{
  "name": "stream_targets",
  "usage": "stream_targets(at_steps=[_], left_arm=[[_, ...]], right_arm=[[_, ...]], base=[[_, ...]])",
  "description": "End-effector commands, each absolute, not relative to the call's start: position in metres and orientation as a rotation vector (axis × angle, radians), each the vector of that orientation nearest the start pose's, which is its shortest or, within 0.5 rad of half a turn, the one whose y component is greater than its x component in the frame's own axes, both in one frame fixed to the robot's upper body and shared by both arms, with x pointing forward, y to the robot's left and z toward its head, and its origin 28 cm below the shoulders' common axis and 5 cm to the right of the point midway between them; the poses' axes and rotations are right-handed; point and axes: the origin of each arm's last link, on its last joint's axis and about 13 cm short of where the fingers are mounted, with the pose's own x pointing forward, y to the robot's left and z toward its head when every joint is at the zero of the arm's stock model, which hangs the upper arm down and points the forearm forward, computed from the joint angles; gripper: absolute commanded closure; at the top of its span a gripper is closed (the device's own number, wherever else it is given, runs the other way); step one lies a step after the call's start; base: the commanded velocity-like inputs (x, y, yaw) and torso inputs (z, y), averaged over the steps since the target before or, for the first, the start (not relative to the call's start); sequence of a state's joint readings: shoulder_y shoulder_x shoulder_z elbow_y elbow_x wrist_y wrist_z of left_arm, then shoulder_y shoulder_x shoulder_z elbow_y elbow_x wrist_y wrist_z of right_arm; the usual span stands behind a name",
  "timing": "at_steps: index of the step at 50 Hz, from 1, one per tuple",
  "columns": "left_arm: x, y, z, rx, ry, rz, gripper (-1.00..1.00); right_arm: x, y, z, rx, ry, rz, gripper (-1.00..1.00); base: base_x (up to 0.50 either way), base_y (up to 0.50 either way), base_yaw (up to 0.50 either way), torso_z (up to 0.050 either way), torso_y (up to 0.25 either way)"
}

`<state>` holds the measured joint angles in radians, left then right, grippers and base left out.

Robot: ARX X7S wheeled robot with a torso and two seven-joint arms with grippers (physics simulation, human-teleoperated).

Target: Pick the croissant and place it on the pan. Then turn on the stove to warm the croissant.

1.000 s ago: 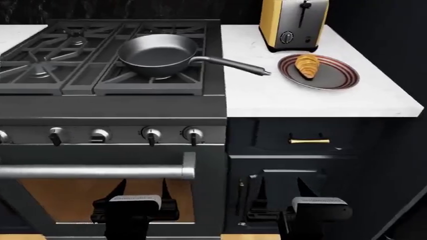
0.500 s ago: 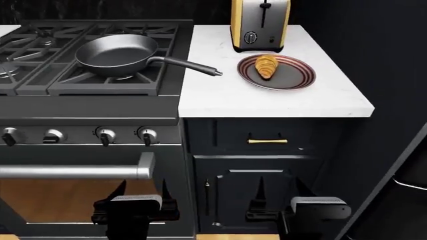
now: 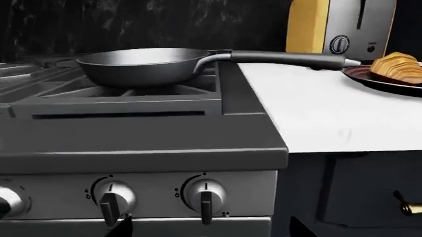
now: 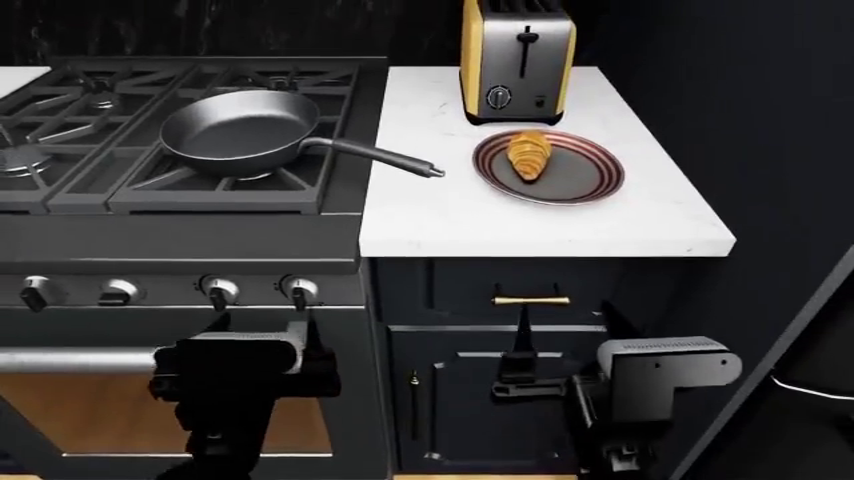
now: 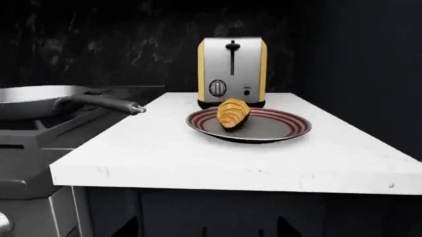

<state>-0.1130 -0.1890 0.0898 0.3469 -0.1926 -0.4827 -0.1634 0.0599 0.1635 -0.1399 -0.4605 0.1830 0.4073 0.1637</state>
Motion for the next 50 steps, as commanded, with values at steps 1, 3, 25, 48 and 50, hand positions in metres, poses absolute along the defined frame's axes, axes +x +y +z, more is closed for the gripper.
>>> stream_targets(at_steps=[1, 3, 25, 48, 50], left_arm=[[0.215, 0.231, 0.144, 0.087, 0.01, -0.065, -1.0], [0.217, 0.234, 0.155, 0.073, 0.016, -0.07, -1.0], [0.174, 0.252, 0.204, 0.115, 0.091, -0.237, -1.0], [0.185, 0.255, 0.229, 0.1, 0.017, -0.208, -1.0], [0.185, 0.255, 0.229, 0.099, 0.019, -0.207, -1.0]], right_arm=[[0.189, -0.093, 0.16, -0.019, -0.111, 0.137, -1.0], [0.185, -0.093, 0.171, -0.048, -0.105, 0.162, -1.0], [0.135, -0.106, 0.262, -0.161, 0.015, 0.164, -1.0], [0.139, -0.111, 0.271, -0.077, 0.088, 0.117, -1.0], [0.138, -0.111, 0.271, -0.069, 0.09, 0.12, -1.0]], base=[[0.0, 0.0, 0.0, 0.05, 0.0], [0.0, 0.0, 0.0, 0.05, 0.0], [0.0, 0.0, 0.0, 0.041, 0.0], [0.05, 0.0, 0.0, 0.0, 0.0], [0.49, 0.0, 0.0, 0.0, 0.0]])
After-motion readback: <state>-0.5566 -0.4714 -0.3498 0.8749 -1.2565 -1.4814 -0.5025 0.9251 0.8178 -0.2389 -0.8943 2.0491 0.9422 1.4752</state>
